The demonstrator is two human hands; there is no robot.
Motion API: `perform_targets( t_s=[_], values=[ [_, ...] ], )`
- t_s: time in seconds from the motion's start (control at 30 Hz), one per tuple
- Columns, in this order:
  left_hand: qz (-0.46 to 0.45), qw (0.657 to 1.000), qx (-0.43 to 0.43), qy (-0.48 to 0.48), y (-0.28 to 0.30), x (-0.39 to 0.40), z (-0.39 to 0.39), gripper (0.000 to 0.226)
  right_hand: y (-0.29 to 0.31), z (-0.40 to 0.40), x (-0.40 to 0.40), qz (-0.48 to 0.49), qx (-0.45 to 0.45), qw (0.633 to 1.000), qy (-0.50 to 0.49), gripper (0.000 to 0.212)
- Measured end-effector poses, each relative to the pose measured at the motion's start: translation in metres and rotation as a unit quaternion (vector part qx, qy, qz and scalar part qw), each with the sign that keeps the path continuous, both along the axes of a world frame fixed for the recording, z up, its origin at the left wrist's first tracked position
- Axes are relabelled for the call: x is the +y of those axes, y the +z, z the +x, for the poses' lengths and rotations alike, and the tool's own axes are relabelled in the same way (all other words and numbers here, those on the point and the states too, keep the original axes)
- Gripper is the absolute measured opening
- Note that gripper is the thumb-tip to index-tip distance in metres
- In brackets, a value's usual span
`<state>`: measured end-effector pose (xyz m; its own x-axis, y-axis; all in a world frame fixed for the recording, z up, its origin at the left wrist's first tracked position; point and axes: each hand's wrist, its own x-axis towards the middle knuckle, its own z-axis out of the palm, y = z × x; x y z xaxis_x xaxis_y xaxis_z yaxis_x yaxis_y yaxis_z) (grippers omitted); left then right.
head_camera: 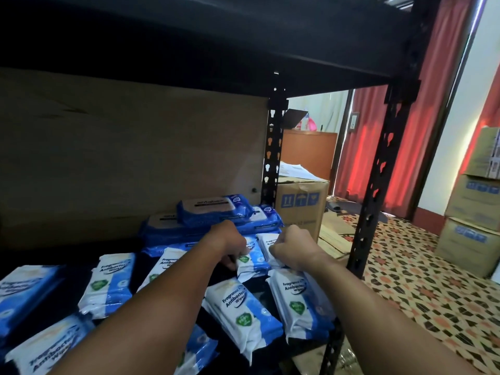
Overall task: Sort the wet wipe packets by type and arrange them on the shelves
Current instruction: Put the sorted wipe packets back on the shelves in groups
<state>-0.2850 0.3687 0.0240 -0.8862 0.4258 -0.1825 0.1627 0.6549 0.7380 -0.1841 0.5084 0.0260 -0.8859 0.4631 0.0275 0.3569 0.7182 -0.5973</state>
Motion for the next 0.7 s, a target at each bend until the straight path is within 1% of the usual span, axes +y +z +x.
perform_targets(
  t_s=[0.13,0.27,0.4,0.5,0.57,0.6,0.67,0.7],
  values=[
    [-0.002,1.000,0.016,0.002,-0.003,0.009,0.002,0.018,-0.005,-0.009,0.002,0.004,0.012,0.999,-0.030,0.012],
    [-0.004,1.000,0.023,0.004,-0.003,0.016,0.003,0.022,-0.007,-0.016,0.005,0.008,0.011,0.999,-0.043,0.018],
    [-0.005,0.999,0.029,0.019,-0.004,0.023,0.005,0.015,-0.007,-0.022,0.007,0.028,-0.017,0.999,-0.034,0.019],
    [-0.018,0.999,0.042,0.029,-0.006,0.026,0.007,0.022,-0.007,-0.024,0.010,0.047,-0.033,0.998,-0.034,0.009],
    [-0.023,0.998,0.047,0.032,-0.005,0.027,0.008,0.023,-0.007,-0.026,0.012,0.065,-0.041,0.997,-0.029,0.006],
    [-0.024,0.998,0.051,0.033,-0.006,0.028,0.007,0.022,-0.006,-0.026,0.013,0.069,-0.043,0.996,-0.023,0.010],
    [-0.027,0.998,0.053,0.033,-0.006,0.028,0.007,0.021,-0.004,-0.028,0.015,0.061,-0.041,0.997,-0.025,0.025],
    [-0.030,0.997,0.055,0.035,-0.005,0.028,0.008,0.022,-0.004,-0.028,0.016,0.058,-0.043,0.997,-0.027,0.030]
  ],
)
